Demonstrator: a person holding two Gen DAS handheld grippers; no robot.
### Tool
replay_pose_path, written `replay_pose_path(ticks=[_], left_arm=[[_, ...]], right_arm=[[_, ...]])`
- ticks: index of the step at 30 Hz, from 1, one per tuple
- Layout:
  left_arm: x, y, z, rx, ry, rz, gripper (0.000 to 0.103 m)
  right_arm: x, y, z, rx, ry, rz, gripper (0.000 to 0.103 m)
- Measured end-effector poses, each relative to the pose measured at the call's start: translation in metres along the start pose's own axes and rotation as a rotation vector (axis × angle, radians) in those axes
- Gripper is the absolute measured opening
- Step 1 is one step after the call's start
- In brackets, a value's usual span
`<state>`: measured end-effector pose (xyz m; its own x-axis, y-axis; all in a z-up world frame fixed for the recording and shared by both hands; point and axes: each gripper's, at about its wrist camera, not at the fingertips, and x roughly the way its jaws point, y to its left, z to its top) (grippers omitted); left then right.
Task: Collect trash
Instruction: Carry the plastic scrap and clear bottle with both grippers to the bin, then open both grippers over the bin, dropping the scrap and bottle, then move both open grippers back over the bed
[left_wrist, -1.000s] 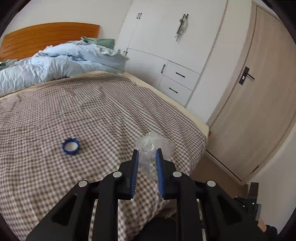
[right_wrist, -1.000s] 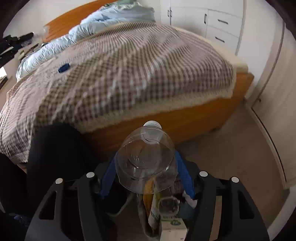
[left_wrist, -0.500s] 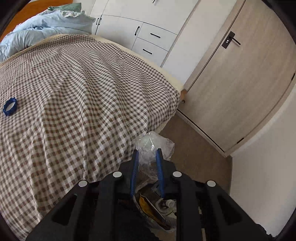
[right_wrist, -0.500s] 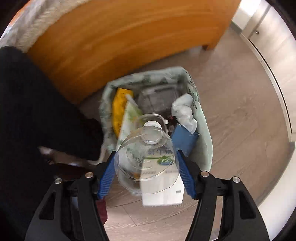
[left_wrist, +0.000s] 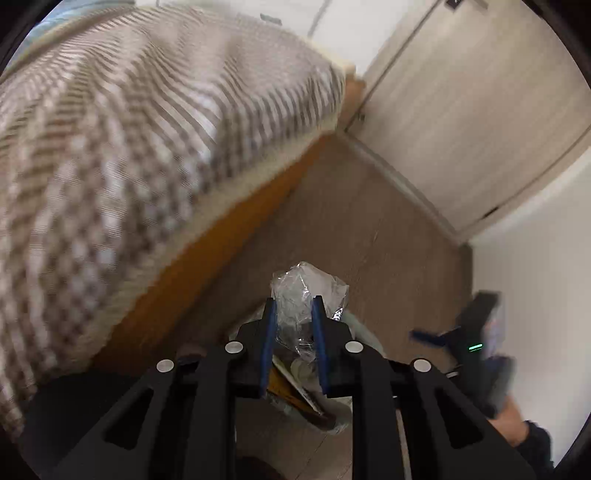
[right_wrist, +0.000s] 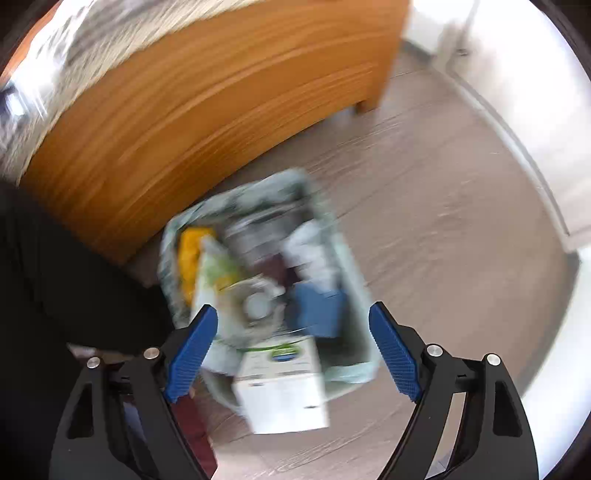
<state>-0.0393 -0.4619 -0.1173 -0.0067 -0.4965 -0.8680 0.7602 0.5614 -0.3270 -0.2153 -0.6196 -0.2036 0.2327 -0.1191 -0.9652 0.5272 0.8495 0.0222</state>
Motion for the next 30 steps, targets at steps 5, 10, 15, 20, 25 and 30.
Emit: replay_pose_path(ticks=[5,10,15,20,25,30], left_arm=[[0.083,-0.007,-0.013,-0.109,0.233,-0.073,0.017],[0.110,-0.026,-0.029,-0.025,0.339,-0.054,0.018],[0.125,-0.040,-0.037,0.039,0.392,-0.036,0.020],[0.137,-0.047,-0.039,0.100,0.439,-0.017,0.030],[0.134,-0.057,-0.042,0.162,0.442,-0.037,0.056],[0.125,-0.033,-0.030,0.012,0.386,0.007,0.059]], right_arm=[[-0.020,-0.027,-0.003,0.082,-0.062,0.017,0.081],[-0.024,-0.042,-0.015,0.117,-0.069,-0.005,0.081],[-0.026,-0.054,-0.016,0.159,-0.071,0.005,0.081],[-0.025,-0.055,-0.018,0.148,-0.074,0.003,0.081],[-0.027,-0.055,-0.019,0.151,-0.077,-0.006,0.081],[-0.027,-0.050,-0.019,0.126,-0.068,-0.016,0.081]])
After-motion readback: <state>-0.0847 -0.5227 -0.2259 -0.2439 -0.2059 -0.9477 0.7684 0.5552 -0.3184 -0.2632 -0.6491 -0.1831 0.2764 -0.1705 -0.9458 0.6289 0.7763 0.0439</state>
